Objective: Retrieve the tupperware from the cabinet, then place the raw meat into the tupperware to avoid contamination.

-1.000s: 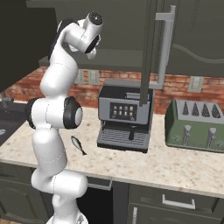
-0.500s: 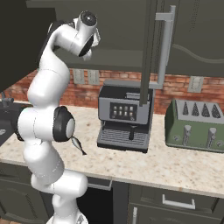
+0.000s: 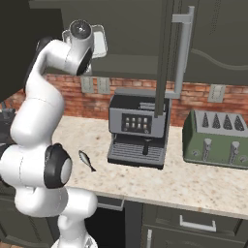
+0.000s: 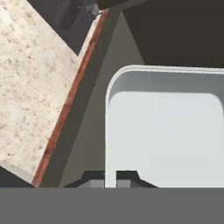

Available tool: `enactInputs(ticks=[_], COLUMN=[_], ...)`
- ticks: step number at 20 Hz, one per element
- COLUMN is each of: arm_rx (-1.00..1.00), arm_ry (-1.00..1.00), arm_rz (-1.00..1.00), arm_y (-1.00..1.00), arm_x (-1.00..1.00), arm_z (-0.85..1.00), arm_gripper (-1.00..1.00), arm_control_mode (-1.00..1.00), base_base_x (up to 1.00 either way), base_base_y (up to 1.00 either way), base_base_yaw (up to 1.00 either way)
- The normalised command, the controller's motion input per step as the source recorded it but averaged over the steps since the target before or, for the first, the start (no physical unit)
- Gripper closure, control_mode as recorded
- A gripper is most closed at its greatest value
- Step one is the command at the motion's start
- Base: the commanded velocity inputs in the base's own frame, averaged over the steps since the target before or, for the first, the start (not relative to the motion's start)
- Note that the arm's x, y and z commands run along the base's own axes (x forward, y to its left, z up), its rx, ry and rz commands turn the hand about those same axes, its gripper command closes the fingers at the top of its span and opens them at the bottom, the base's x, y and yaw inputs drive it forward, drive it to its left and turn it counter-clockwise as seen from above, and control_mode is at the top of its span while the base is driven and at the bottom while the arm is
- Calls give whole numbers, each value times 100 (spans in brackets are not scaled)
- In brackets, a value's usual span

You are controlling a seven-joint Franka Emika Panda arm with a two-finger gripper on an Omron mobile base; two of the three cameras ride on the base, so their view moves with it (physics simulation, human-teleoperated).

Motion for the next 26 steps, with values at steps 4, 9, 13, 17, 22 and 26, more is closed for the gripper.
enactInputs(ticks=[4, 9, 13, 17, 22, 26], arm_rx=[2, 3, 2, 1, 3, 2], arm_ry=[13, 16, 17, 12, 5, 5], arm_rz=[-15, -13, -11, -8, -1, 5], arm_y=[-6, -10, -15, -5, 4, 18], arm_x=[-44, -60, -69, -78, -77, -75], arm_z=[19, 11, 1, 0, -13, -23], arm_gripper=[100, 100, 100, 100, 100, 100], arm_control_mode=[-100, -100, -100, -100, -100, -100], base_base_x=[0, 0, 0, 0, 0, 0], base_base_y=[0, 0, 0, 0, 0, 0], base_base_yaw=[0, 0, 0, 0, 0, 0])
